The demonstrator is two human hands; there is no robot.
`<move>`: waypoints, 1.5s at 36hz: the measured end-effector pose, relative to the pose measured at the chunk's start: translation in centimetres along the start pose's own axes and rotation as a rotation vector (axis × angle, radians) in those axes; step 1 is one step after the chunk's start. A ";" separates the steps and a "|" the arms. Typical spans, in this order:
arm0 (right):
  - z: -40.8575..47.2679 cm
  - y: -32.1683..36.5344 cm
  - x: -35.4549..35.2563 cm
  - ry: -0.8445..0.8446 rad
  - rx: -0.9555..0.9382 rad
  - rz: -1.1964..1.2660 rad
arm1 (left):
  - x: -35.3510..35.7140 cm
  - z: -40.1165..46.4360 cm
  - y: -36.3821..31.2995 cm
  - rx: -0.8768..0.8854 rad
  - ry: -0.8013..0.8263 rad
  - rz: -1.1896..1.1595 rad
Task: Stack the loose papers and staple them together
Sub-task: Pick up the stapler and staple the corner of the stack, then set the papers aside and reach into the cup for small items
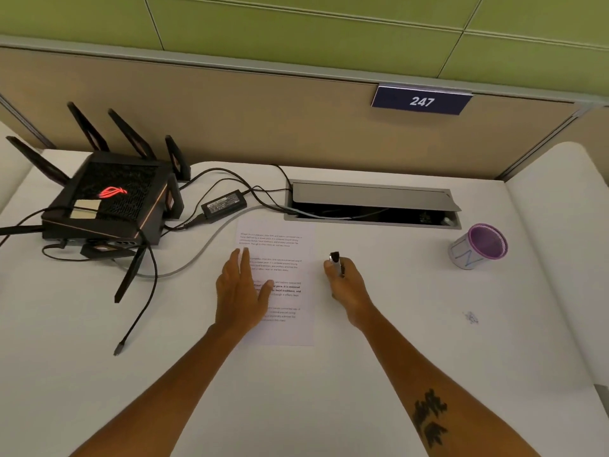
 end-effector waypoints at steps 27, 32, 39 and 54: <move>9.8 2.3 -15.2 -0.225 -0.524 -0.962 | 5.3 -6.0 -5.7 0.176 0.085 0.122; 11.2 2.5 -16.1 -0.203 -0.599 -1.020 | 5.7 -6.5 -5.6 0.174 0.069 0.146; 12.0 2.8 -16.3 -0.164 -0.648 -1.139 | 6.3 -7.0 -5.6 0.160 0.069 0.191; 13.4 1.5 -16.8 -0.187 -0.668 -1.094 | 7.3 -6.7 -6.4 0.158 0.087 0.240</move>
Point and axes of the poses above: each hand's wrist, its own z-axis towards the middle knuckle, its own x-axis out of the palm, y = z × x, the point moved 2 cm from there along z, towards the middle knuckle, and after that the axes turned 5 degrees about -y, right-handed, at the moved point
